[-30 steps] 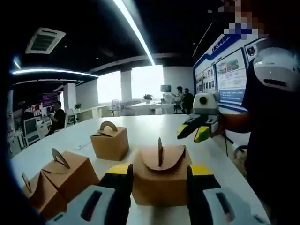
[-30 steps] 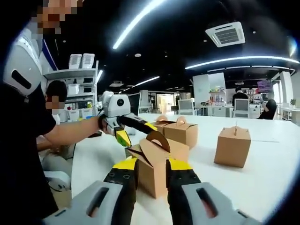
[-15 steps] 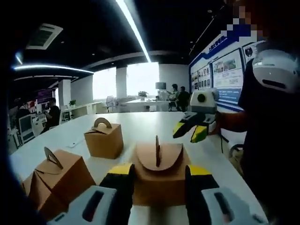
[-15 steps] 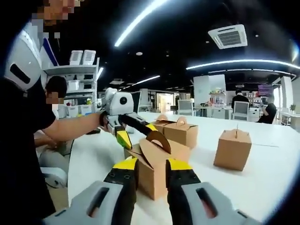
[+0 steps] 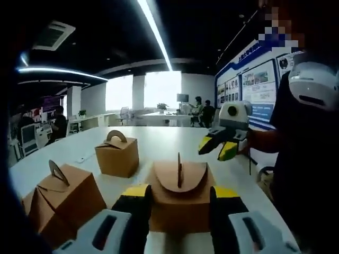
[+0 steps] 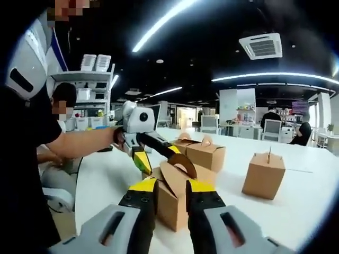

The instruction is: Pick up one paper box from the group, open the paper box, and remove the item inside

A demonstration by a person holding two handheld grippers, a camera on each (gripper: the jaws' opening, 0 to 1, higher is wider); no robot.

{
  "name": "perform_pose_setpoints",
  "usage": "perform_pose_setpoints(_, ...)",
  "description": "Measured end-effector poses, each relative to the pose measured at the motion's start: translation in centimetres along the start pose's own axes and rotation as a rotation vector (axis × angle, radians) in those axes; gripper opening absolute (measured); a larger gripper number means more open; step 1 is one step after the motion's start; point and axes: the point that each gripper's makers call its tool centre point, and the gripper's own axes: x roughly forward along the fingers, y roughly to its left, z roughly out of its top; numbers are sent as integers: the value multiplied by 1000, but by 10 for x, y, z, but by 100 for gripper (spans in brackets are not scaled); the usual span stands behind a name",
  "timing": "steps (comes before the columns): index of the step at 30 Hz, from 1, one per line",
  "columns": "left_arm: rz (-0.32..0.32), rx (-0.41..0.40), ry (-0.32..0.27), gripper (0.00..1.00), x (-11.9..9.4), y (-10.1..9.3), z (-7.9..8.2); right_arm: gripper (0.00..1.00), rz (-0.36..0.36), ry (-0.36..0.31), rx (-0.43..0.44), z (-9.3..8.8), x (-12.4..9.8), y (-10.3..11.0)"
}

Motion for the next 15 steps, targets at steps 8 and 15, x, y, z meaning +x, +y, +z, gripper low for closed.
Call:
perform_pose_setpoints(8, -3, -10, -8, 45, 0, 0, 0, 22, -46, 85, -181, 5, 6, 7)
perform_pose_setpoints(15, -10, -16, -8, 44, 0, 1, 0, 21, -57, 177, -304, -1, 18, 23)
